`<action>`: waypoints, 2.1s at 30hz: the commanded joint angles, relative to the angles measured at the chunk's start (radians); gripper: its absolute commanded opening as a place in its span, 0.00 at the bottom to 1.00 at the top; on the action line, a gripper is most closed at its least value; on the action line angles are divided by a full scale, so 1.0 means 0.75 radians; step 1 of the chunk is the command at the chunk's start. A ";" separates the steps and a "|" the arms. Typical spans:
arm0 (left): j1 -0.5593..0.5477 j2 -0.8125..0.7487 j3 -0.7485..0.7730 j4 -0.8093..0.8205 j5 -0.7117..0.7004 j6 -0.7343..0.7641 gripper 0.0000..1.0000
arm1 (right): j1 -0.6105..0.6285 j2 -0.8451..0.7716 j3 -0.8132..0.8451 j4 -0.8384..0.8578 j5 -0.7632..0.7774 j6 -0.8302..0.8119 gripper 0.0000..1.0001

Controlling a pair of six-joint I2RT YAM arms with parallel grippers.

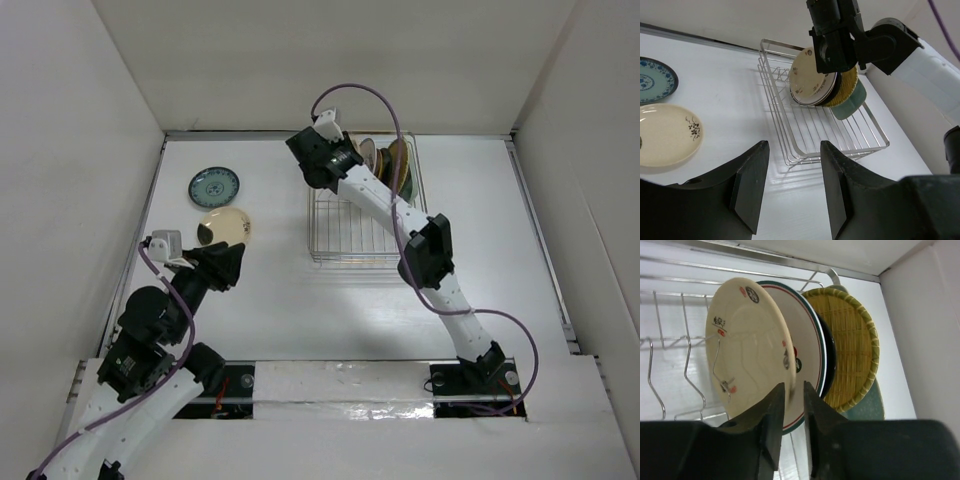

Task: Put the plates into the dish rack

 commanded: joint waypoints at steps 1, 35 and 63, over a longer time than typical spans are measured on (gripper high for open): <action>-0.008 0.068 0.000 0.034 -0.013 0.001 0.42 | 0.019 -0.168 -0.101 0.168 -0.146 0.039 0.34; 0.542 0.831 -0.156 0.273 -0.148 -0.639 0.46 | 0.165 -2.322 -2.731 1.442 -1.183 0.339 0.32; 1.117 1.688 -0.335 0.993 0.435 -0.702 0.00 | 0.177 -2.308 -2.801 1.559 -1.472 0.405 0.36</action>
